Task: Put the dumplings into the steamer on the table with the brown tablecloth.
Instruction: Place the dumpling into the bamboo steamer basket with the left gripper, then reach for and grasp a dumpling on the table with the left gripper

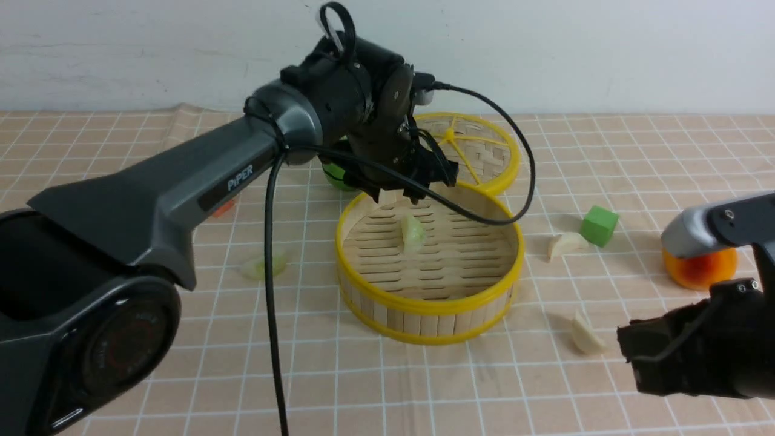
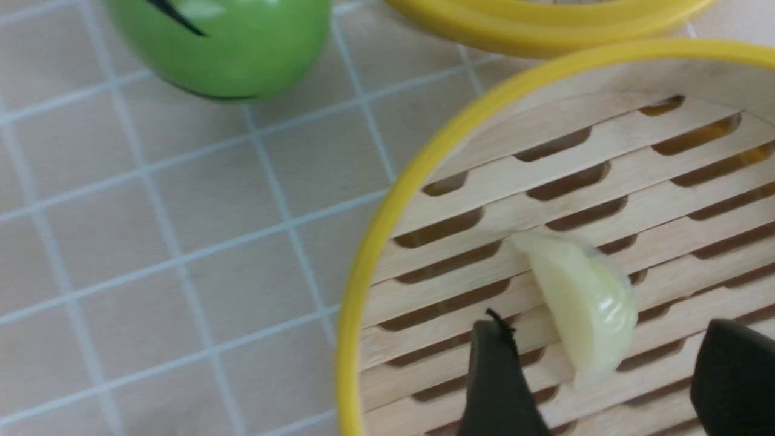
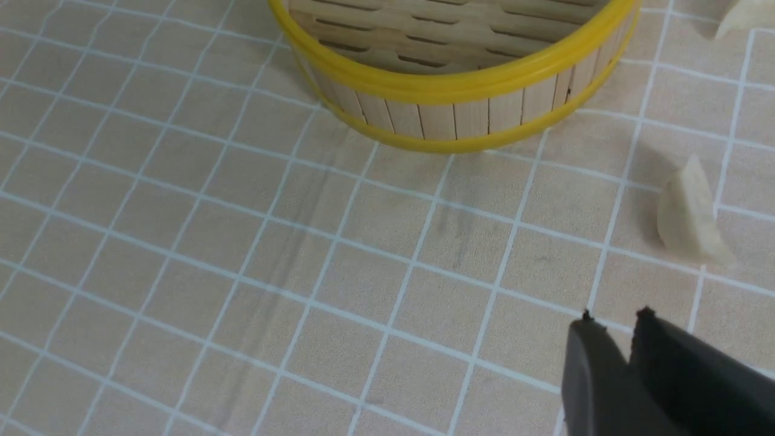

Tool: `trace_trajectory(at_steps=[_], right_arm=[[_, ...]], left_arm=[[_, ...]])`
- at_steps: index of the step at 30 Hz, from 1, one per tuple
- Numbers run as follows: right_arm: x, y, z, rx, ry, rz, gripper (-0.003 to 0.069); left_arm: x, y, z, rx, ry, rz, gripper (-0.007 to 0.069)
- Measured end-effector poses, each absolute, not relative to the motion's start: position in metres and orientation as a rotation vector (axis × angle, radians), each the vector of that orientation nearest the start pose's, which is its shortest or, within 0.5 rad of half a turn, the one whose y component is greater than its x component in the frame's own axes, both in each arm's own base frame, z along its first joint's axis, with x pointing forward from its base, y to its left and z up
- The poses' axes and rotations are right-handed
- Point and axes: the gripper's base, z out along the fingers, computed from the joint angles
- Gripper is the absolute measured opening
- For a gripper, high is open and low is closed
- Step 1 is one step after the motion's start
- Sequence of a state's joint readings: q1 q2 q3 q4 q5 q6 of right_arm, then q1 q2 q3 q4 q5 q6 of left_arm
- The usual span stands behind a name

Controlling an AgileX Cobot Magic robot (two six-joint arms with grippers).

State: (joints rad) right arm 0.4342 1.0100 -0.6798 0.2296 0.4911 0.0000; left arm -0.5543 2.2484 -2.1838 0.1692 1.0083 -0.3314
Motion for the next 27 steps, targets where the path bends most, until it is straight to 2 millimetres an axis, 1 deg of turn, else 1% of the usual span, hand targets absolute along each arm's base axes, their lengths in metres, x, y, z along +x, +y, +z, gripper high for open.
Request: trace_trajectory(at_steps=[1, 2, 3, 4, 7, 8, 10, 12, 13, 14, 15, 16, 17, 18, 19, 20, 21, 22, 24, 26, 27], right_arm=[[0.176, 0.093, 0.284, -0.325, 2.308, 0.448, 0.0103], [0.176, 0.093, 0.284, -0.325, 2.308, 0.448, 0.0105], [0.176, 0.093, 0.284, -0.325, 2.308, 0.448, 0.0105], [0.176, 0.093, 0.284, -0.325, 2.308, 0.448, 0.0105], [0.176, 0.093, 0.284, -0.325, 2.308, 0.448, 0.0105], [0.176, 0.092, 0.284, -0.326, 2.308, 0.446, 0.0105], [0.176, 0.092, 0.284, -0.327, 2.309, 0.445, 0.0105], [0.176, 0.092, 0.284, -0.328, 2.309, 0.445, 0.0105], [0.176, 0.092, 0.283, -0.329, 2.314, 0.445, 0.0105], [0.176, 0.092, 0.283, -0.329, 2.315, 0.445, 0.0105], [0.176, 0.092, 0.283, -0.331, 2.320, 0.445, 0.0106], [0.176, 0.092, 0.283, -0.331, 2.320, 0.445, 0.0106], [0.175, 0.092, 0.283, -0.332, 2.323, 0.444, 0.0109], [0.175, 0.092, 0.283, -0.332, 2.324, 0.444, 0.0109], [0.175, 0.092, 0.283, -0.329, 2.324, 0.447, 0.0111], [0.175, 0.092, 0.283, -0.329, 2.324, 0.447, 0.0111], [0.175, 0.093, 0.283, -0.326, 2.325, 0.451, 0.0112], [0.175, 0.093, 0.283, -0.326, 2.325, 0.451, 0.0112], [0.175, 0.093, 0.283, -0.326, 2.325, 0.451, 0.0115], [0.175, 0.093, 0.283, -0.326, 2.325, 0.451, 0.0115], [0.175, 0.093, 0.283, -0.326, 2.323, 0.452, 0.0116]], left_arm=[[0.436, -0.253, 0.280, 0.350, 2.516, -0.110, 0.0426], [0.430, -0.246, 0.293, 0.378, 2.517, -0.067, 0.0428], [0.430, -0.245, 0.296, 0.381, 2.516, -0.060, 0.0428], [0.423, -0.235, 0.311, 0.430, 2.524, 0.012, 0.0428], [0.417, -0.220, 0.325, 0.467, 2.537, 0.086, 0.0428], [0.417, -0.210, 0.330, 0.453, 2.544, 0.093, 0.0428], [0.420, -0.197, 0.330, 0.432, 2.565, 0.089, 0.0428], [0.426, -0.180, 0.322, 0.411, 2.611, 0.080, 0.0428], [0.428, -0.173, 0.314, 0.406, 2.640, 0.084, 0.0428], [0.429, -0.171, 0.311, 0.407, 2.650, 0.087, 0.0428], [0.432, -0.159, 0.297, 0.392, 2.705, 0.092, 0.0428], [0.433, -0.158, 0.296, 0.390, 2.707, 0.091, 0.0428], [0.436, -0.145, 0.278, 0.377, 2.770, 0.101, 0.0428], [0.437, -0.142, 0.272, 0.379, 2.790, 0.102, 0.0428], [0.438, -0.135, 0.259, 0.384, 2.827, 0.112, 0.0428], [0.438, -0.135, 0.257, 0.385, 2.833, 0.112, 0.0428], [0.440, -0.131, 0.245, 0.411, 2.854, 0.123, 0.0428], [0.441, -0.130, 0.237, 0.430, 2.867, 0.126, 0.0428], [0.443, -0.131, 0.225, 0.473, 2.883, 0.128, 0.0428], [0.445, -0.132, 0.219, 0.500, 2.886, 0.122, 0.0428], [0.447, -0.134, 0.210, 0.525, 2.889, 0.118, 0.0428]])
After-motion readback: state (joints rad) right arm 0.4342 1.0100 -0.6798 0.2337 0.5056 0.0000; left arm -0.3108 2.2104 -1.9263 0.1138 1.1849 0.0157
